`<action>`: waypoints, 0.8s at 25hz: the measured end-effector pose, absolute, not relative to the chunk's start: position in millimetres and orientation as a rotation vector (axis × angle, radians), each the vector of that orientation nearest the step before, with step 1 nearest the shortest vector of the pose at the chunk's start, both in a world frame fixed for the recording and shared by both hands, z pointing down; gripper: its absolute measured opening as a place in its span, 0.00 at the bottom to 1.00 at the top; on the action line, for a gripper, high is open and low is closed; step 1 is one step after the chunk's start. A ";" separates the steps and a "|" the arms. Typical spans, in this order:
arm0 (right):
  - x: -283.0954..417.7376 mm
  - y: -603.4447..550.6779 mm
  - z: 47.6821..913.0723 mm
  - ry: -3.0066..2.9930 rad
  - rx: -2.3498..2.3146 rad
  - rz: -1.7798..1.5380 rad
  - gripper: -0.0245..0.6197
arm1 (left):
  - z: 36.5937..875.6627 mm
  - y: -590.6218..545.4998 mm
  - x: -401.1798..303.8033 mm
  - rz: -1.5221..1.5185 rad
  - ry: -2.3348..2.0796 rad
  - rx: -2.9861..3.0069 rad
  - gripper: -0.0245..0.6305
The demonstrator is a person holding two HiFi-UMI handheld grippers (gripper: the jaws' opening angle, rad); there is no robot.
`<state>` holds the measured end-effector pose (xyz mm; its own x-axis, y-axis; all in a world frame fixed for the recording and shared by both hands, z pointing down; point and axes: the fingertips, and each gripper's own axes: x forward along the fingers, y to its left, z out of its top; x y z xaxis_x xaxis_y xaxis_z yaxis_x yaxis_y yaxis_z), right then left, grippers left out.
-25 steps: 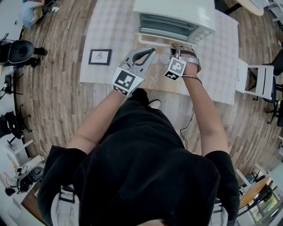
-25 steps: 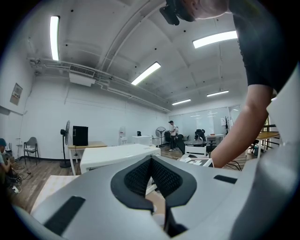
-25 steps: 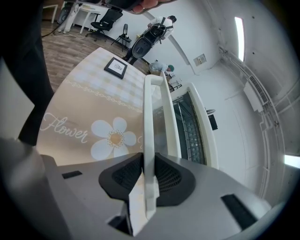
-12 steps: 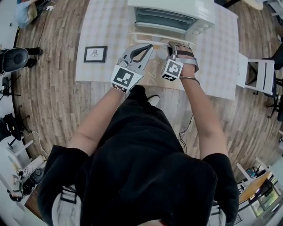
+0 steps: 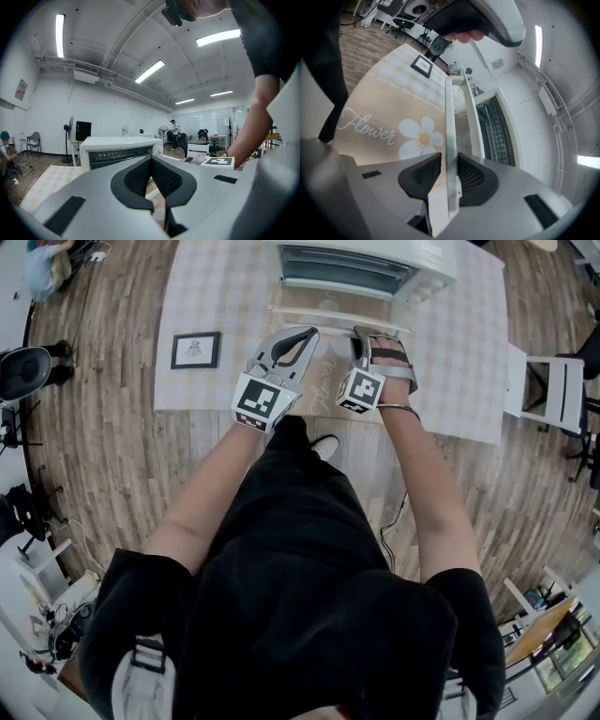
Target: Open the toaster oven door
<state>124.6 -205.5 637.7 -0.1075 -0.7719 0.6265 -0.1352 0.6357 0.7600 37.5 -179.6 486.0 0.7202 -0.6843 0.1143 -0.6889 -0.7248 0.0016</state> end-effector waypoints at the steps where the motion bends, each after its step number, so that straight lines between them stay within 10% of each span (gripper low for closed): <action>1: 124.8 -205.0 638.2 -1.616 0.770 -0.641 0.20 | 488.9 -179.7 37.8 0.167 -1.147 2.869 0.06; 20: 124.3 -178.5 674.3 -1.657 0.761 -0.593 0.23 | 509.8 -161.4 51.3 0.210 -1.105 2.849 0.06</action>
<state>124.3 -178.5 674.3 -0.1289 -0.7505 0.6482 -0.1689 0.6607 0.7314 51.3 -161.4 509.8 0.7306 -0.6649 0.1553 -0.6756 -0.7369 0.0235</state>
